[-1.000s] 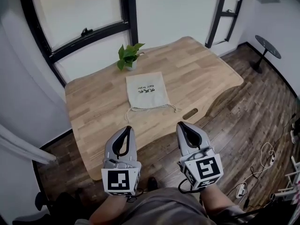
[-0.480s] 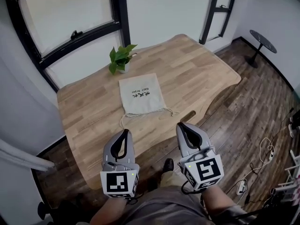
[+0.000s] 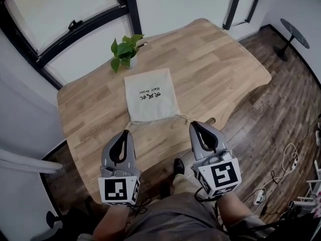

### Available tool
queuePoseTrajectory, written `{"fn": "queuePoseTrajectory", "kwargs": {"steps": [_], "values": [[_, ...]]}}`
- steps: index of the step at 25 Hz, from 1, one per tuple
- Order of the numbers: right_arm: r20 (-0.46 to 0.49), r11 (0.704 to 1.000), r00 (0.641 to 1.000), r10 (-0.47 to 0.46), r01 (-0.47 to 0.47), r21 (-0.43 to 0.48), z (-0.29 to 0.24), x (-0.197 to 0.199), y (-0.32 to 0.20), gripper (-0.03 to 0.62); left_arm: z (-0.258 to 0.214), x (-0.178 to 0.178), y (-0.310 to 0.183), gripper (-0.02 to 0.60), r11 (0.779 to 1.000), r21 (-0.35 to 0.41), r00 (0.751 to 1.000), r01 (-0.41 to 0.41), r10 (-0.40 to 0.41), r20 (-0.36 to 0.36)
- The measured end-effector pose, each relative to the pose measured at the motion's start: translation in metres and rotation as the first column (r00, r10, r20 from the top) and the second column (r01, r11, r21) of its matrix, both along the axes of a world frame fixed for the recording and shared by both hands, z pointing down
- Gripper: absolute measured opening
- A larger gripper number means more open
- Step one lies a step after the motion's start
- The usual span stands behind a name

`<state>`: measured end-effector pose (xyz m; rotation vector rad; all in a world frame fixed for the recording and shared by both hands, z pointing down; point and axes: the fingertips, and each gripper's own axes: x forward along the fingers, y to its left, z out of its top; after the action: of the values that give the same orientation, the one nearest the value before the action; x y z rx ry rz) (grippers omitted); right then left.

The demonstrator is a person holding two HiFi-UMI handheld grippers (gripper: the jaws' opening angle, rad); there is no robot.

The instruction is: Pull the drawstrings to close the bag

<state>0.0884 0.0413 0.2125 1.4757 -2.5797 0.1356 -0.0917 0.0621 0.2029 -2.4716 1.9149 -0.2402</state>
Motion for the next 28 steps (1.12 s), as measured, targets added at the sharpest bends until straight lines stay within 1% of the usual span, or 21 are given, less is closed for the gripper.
{"fn": "queuePoseTrajectory", "kwargs": {"steps": [5, 12, 17, 22, 28], "values": [[0.029, 0.999, 0.999, -0.038, 0.038, -0.013, 0.006, 0.000, -0.045, 0.037, 0.001, 0.000, -0.037, 0.002, 0.999, -0.033, 0.999, 0.036, -0.035, 0.030], [0.051, 0.995, 0.994, -0.096, 0.097, -0.017, 0.000, -0.001, -0.092, 0.037, -0.012, 0.003, -0.073, 0.002, 0.996, -0.018, 0.994, 0.088, -0.086, 0.065], [0.062, 0.990, 0.988, -0.138, 0.138, 0.004, -0.005, -0.002, -0.113, 0.037, -0.021, 0.004, -0.083, 0.002, 0.992, 0.002, 0.988, 0.127, -0.127, 0.083], [0.065, 0.984, 0.982, -0.175, 0.174, 0.032, -0.013, -0.006, -0.130, 0.037, -0.026, 0.001, -0.094, 0.002, 0.989, 0.014, 0.985, 0.149, -0.149, 0.082], [0.052, 0.980, 0.979, -0.196, 0.194, 0.043, -0.016, -0.017, -0.139, 0.037, -0.026, -0.016, -0.101, 0.002, 0.987, 0.018, 0.984, 0.161, -0.162, 0.078]]}}
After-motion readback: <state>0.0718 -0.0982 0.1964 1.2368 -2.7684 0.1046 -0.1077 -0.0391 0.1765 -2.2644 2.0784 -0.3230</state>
